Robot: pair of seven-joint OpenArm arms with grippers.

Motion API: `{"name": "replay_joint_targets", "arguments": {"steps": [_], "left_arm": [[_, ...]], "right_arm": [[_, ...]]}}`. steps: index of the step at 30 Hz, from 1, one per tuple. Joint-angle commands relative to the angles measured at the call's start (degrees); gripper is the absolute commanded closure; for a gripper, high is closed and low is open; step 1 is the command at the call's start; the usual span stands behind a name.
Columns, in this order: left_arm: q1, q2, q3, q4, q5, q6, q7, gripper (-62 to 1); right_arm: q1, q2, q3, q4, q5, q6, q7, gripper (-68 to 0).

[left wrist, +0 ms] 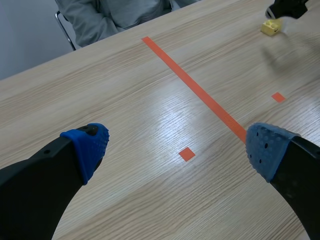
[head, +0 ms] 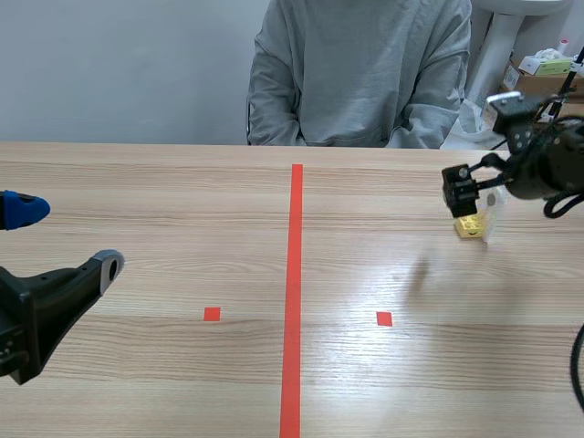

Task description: Do the leaf sorting experiment

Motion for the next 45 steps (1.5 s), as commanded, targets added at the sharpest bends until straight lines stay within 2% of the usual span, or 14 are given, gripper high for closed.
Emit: {"name": "replay_joint_targets", "arguments": {"steps": [1, 5, 7, 13, 16, 20, 22, 26, 29, 35, 38, 45], "left_arm": [[-0.3, -0.2, -0.1, 0.9, -0.7, -0.1, -0.9, -58.5], [-0.3, -0.2, -0.1, 0.9, -0.7, -0.1, -0.9, -58.5], [-0.3, -0.2, -0.1, 0.9, -0.7, -0.1, -0.9, -58.5], [-0.3, -0.2, -0.1, 0.9, -0.7, -0.1, -1.1, -58.5], [-0.3, -0.2, -0.1, 0.9, -0.7, -0.1, -1.1, -58.5], [-0.3, -0.2, -0.1, 0.9, -0.7, -0.1, -1.1, -58.5], [-0.3, -0.2, -0.1, 0.9, -0.7, -0.1, -1.2, -58.5], [-0.3, -0.2, -0.1, 0.9, -0.7, -0.1, -2.0, -58.5], [-0.3, -0.2, -0.1, 0.9, -0.7, -0.3, -2.0, -58.5], [-0.3, -0.2, -0.1, 0.9, -0.7, -1.4, -1.9, -58.5], [-0.3, -0.2, -0.1, 0.9, -0.7, -1.4, -1.9, -58.5], [-0.3, -0.2, -0.1, 0.9, -0.7, -1.4, -1.9, -58.5]], "right_arm": [[-1.6, 2.8, 0.0, 6.1, 2.5, 1.9, -1.0, -60.4], [-10.3, 7.0, 0.0, 21.0, 9.2, 5.4, -3.0, -60.4], [-15.6, 9.1, 0.0, 28.5, 10.5, 5.5, -2.9, -60.4], [-32.8, 15.0, 1.0, 48.6, 10.7, 6.7, 0.8, -60.4], [-40.7, 15.7, 3.9, 56.4, 10.7, 6.7, 3.2, -60.4], [-49.1, 15.7, 8.4, 63.6, 11.8, 6.8, 3.7, -58.7], [-52.9, 15.7, 10.5, 66.2, 12.1, 7.2, 3.8, -55.4], [-60.0, 15.6, 15.1, 69.2, 14.3, 9.9, 4.7, -54.9], [-64.5, 15.5, 18.6, 69.8, 17.3, 13.1, 5.3, -54.9], [-68.3, 12.2, 24.3, 69.8, 18.6, 20.6, 7.5, -54.9], [-68.2, 11.2, 25.5, 69.8, 18.6, 21.9, 8.3, -54.9], [-68.0, 11.1, 25.5, 69.8, 18.6, 21.9, 8.3, -54.9]]}}
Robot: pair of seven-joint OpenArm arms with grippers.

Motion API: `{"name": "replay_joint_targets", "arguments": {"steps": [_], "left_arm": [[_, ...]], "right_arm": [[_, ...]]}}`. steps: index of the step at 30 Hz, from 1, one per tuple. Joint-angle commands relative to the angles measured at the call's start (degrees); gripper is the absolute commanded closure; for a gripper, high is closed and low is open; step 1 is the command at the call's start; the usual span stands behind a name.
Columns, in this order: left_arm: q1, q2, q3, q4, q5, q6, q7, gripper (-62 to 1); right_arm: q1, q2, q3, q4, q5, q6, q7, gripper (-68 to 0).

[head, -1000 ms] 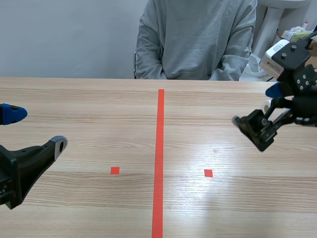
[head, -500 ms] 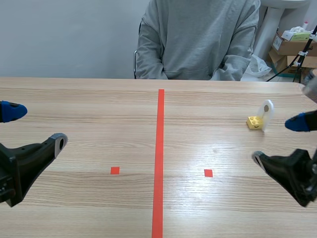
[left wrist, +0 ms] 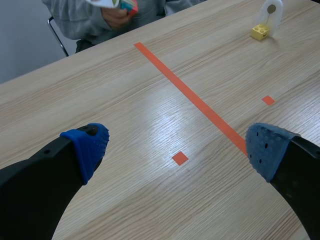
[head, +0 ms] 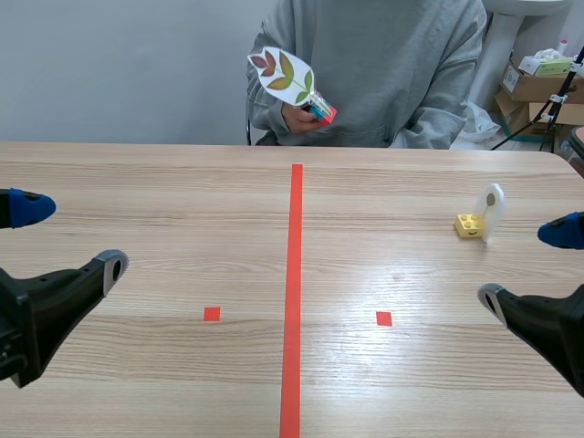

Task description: Do the leaf sorting experiment

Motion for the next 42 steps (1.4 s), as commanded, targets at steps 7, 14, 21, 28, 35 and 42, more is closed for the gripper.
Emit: {"name": "replay_joint_targets", "arguments": {"steps": [7, 14, 21, 28, 35, 42], "left_arm": [[-0.3, -0.2, -0.1, 0.9, -0.6, 0.2, -0.8, -58.5], [-0.3, -0.2, -0.1, 0.9, -0.6, 0.2, -0.8, -58.5], [-0.3, -0.2, -0.1, 0.9, -0.5, 0.2, -0.8, -58.5], [-0.3, -0.2, -0.1, 0.9, -0.3, 0.3, -0.8, -58.5], [-0.3, -0.2, -0.1, 0.9, -0.1, 0.3, -0.7, -58.5], [-0.3, -0.2, -0.1, 0.9, -0.1, 0.3, -0.7, -58.5]], "right_arm": [[0.7, 0.7, 0.3, -0.1, 0.6, 0.0, 0.4, -54.9], [0.7, 0.7, 0.3, -0.1, 0.6, -0.2, 0.5, -54.9], [0.7, 0.7, 0.3, -0.1, 0.6, -0.2, 0.8, -54.9], [0.7, 0.7, 0.3, -0.1, 0.6, -0.2, 5.5, -54.9], [0.7, 0.7, 0.3, -0.1, 0.6, -0.2, 5.5, -54.9], [0.7, 0.7, 0.3, -0.1, 0.6, -0.2, 5.5, -54.9]]}}
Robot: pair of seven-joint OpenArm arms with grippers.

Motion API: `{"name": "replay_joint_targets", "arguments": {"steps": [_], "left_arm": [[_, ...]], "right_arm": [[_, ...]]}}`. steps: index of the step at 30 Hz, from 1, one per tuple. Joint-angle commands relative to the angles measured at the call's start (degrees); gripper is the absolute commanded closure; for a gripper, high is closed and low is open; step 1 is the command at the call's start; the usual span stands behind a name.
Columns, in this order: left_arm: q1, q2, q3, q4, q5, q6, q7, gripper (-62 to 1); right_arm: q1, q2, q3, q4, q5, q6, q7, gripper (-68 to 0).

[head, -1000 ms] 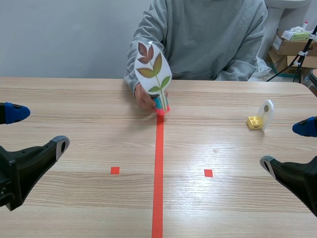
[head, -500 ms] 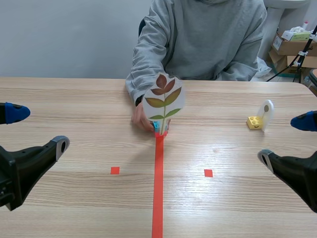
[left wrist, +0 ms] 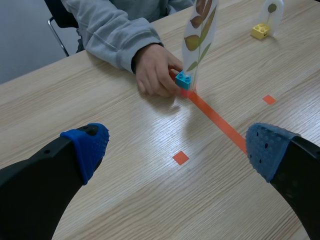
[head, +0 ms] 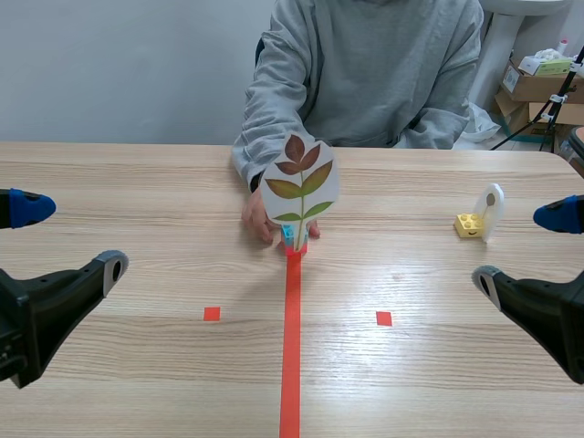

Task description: Do the leaf sorting experiment

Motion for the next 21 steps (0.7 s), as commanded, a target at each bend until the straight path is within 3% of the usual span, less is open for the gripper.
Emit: {"name": "replay_joint_targets", "arguments": {"steps": [1, 21], "left_arm": [[-0.3, -0.2, -0.1, 0.9, -0.4, 0.3, -0.6, -58.5], [-0.3, -0.2, -0.1, 0.9, -0.4, 0.3, 0.3, -58.5]], "right_arm": [[0.7, 0.7, 0.3, 0.0, 0.6, 0.0, 0.4, -54.9], [0.7, 0.7, 0.3, 0.0, 0.4, 0.0, -0.5, -54.9]]}}
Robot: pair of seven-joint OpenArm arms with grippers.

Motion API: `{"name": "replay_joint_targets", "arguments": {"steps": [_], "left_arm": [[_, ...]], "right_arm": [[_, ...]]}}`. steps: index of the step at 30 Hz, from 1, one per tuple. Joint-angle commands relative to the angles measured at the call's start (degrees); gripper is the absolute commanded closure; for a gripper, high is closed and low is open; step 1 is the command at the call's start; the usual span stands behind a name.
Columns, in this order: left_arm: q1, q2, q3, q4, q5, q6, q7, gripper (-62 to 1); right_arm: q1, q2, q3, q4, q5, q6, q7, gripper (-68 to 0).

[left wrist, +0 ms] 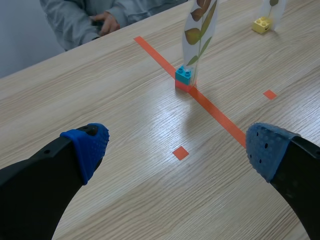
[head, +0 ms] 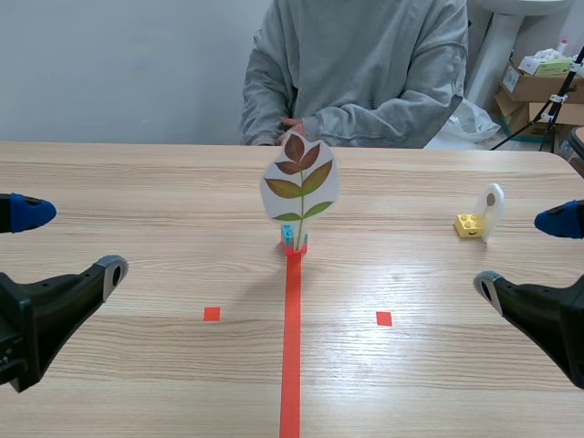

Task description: Do the leaf sorting experiment

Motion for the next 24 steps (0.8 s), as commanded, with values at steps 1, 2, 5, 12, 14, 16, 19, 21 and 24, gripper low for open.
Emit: {"name": "replay_joint_targets", "arguments": {"steps": [1, 2, 5, 12, 14, 16, 19, 21, 24], "left_arm": [[-0.3, -0.2, -0.1, 0.9, -0.4, 0.3, -1.0, -58.5], [-0.3, -0.2, -0.1, 0.9, -0.4, 0.3, -1.0, -58.5], [-0.3, -0.2, -0.1, 0.9, -0.4, 0.3, -1.0, -58.5], [-0.3, -0.2, -0.1, 0.9, -0.4, 0.3, -1.0, -58.5], [-0.3, -0.2, -0.1, 0.9, -0.4, 0.2, -1.0, -58.5], [-0.3, -0.2, -0.1, 0.9, -0.4, 0.2, -1.0, -58.5], [-0.9, -0.2, 0.0, 0.9, -0.4, -0.6, -0.9, -58.5], [-2.1, -1.1, 0.4, 0.7, -0.4, -2.0, -0.3, -58.5], [-5.5, -3.2, 2.3, -0.7, -0.4, -2.6, 0.2, -58.5]], "right_arm": [[0.7, 0.7, 0.3, 0.0, 0.6, 0.0, 1.0, -54.9], [0.7, 0.7, 0.3, 0.0, 0.6, 0.0, 1.0, -54.9], [0.7, 0.7, 0.3, 0.0, 0.6, 0.0, 1.0, -54.9], [0.7, 0.8, 0.3, 0.0, 0.6, 0.0, 1.0, -54.9], [0.7, 0.8, 0.3, 0.0, 0.6, 0.0, 1.0, -54.9], [0.7, 0.8, 0.3, 0.0, 0.6, 0.0, 1.0, -54.9], [0.7, 0.8, 0.3, 0.0, 0.6, 0.0, 0.9, -54.9], [0.7, 0.8, 0.3, 0.0, 0.6, 0.0, 0.9, -54.9], [0.7, 0.8, 0.3, 0.0, 0.6, 0.0, 0.8, -54.9]]}}
